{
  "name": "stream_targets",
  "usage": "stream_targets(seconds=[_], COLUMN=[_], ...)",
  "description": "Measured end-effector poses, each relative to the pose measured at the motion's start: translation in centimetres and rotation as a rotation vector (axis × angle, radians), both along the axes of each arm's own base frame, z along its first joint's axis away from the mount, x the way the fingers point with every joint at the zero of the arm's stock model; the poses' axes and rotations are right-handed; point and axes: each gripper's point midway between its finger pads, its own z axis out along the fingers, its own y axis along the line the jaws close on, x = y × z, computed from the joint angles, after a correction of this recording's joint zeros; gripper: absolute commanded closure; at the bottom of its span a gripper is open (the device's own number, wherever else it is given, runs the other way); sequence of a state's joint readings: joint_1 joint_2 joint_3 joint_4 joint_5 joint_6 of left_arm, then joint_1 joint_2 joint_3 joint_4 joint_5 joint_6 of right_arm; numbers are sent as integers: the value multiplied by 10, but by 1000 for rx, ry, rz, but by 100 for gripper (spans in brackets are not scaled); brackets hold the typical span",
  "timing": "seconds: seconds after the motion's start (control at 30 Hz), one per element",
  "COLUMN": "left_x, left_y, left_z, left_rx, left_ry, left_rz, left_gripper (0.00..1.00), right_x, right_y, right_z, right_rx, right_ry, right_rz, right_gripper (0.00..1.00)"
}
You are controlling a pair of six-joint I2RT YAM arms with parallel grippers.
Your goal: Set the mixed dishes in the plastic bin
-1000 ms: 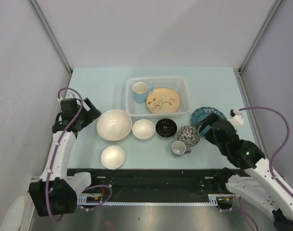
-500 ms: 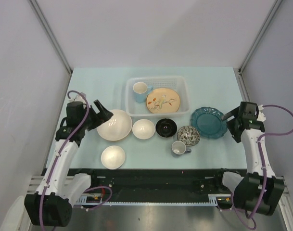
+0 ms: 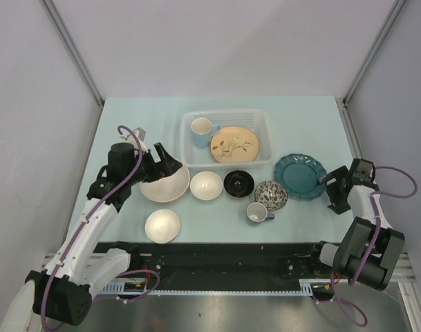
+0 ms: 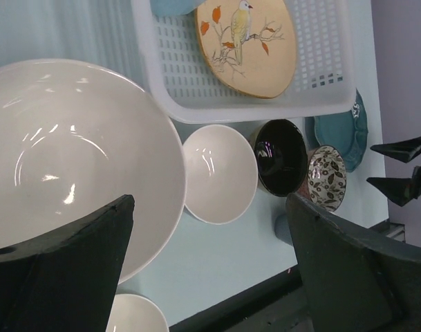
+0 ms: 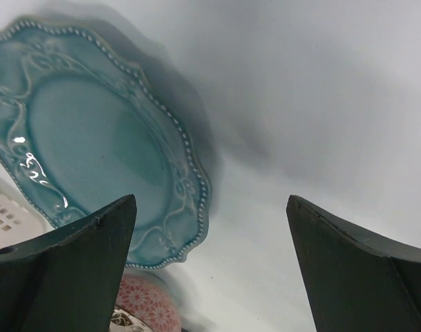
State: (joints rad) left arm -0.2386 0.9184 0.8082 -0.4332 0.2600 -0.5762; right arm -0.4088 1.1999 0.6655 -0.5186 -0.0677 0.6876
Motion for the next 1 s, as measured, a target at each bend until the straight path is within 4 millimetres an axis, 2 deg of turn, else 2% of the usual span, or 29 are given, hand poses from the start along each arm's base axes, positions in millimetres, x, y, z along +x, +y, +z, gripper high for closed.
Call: stream_targets(seconds=[0.27,0.5,0.63,0.7,0.77,0.8,0.87,0.9,1.0], left_x=[-2,-6,-9,-9,-9,-9,-10,-10,-10], left_y=[-14,-36,-46,-49,-50,-51,-51,-52,-52], left_z=[6,15,15,15,15,15,15,15,14], left_rx=[-25,-52,-57,-57,-55,-55,-55,-54,-48], left_ry=[-23,-59,-59,-59,-62,-63,-62,-62,-64], left_rz=[-58,-119,-147,-152,-152,-155,-153,-153,-151], left_gripper=[4,4,4,4,4,4,4,4,4], right_x=[7,28,41,42,40,40,36,33,32], right_y=[12,16,20,20,20,20,18,18,24], right_z=[-24,-22,-22,-25,-28,-28,-33,-36,-31], right_rx=[128,191,234,242,244,243,229,231,243], right_ry=[-41,-130,-165,-161,-151,-152,-135,-126,-154], right_rz=[25,67,94,94,85,87,83,74,106], right_gripper=[15,16,36,43,54,65,80,99,100])
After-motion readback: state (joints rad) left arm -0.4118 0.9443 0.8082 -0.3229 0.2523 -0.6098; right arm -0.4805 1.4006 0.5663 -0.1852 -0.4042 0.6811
